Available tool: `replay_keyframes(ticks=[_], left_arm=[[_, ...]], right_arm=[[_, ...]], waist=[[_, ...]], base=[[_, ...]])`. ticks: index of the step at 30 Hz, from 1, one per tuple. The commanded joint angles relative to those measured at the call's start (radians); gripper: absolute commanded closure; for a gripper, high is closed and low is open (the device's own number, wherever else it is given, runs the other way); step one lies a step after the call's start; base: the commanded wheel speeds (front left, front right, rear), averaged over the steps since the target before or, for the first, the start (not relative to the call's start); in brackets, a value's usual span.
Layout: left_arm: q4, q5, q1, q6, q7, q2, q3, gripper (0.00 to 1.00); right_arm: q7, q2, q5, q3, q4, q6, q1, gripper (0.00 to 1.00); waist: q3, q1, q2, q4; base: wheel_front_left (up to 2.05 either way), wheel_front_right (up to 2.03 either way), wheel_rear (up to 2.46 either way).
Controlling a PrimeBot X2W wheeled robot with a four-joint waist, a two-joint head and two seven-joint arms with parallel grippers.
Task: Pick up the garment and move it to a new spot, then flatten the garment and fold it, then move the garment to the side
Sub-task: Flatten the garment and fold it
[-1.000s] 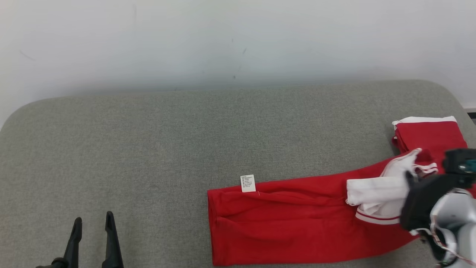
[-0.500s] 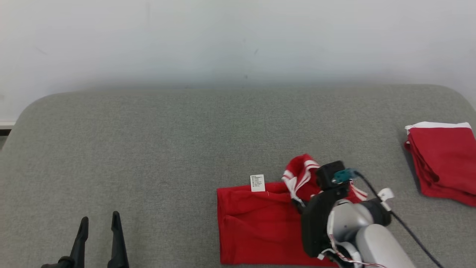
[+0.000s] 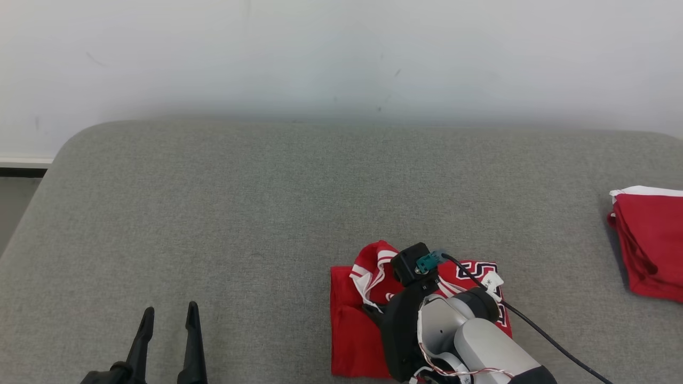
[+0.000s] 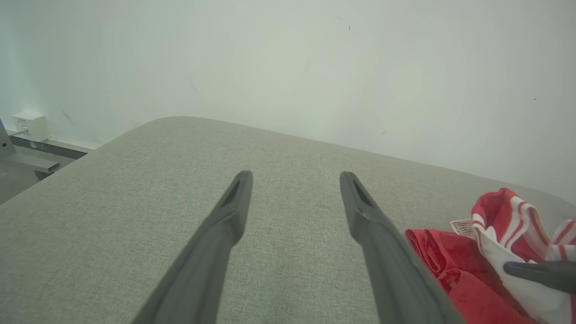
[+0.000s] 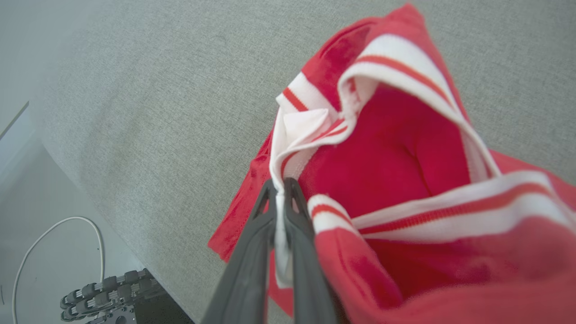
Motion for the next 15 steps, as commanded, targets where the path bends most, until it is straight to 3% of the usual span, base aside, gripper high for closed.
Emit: replay_keyframes(ticks=[1,2,3,10,15], left_arm=[[0.003,0.000,-0.011,-0.003,-0.001,0.000,-0.006,0.00],[0.006,0.002,-0.012,-0.004,-0.001,0.000,-0.008,0.00],[0.006,0.003,-0.014,-0.004,-0.001,0.000,-0.009,0.00],[0.005,0.003,0.003,0.004,-0.001,0.000,0.003,0.00],[-0.003,0.009,0.017,0.005,-0.001,0.000,0.018,0.00]], right_arm=[[-0.014,0.002,0.020,0.019,0.017,-0.003,-0.016,0.89],[-0.025,0.002,0.040,0.031,0.024,-0.003,-0.022,0.33],[-0.043,0.002,0.061,0.037,0.028,-0.003,-0.029,0.00],[-0.188,0.001,0.152,0.050,0.003,-0.003,-0.070,0.00],[-0.281,0.001,0.115,-0.038,-0.005,-0.003,-0.079,0.00]], waist=[[0.000,0.0000,-0.0001,0.006],[-0.001,0.0000,-0.0001,0.009],[-0.001,0.0000,-0.0001,0.010],[-0.020,0.0000,-0.0001,-0.001],[-0.039,0.0000,-0.0001,-0.025]], base=[[0.00,0.00,0.00],[0.00,0.00,0.00],[0.00,0.00,0.00],[0.00,0.00,0.00],[0.00,0.00,0.00]])
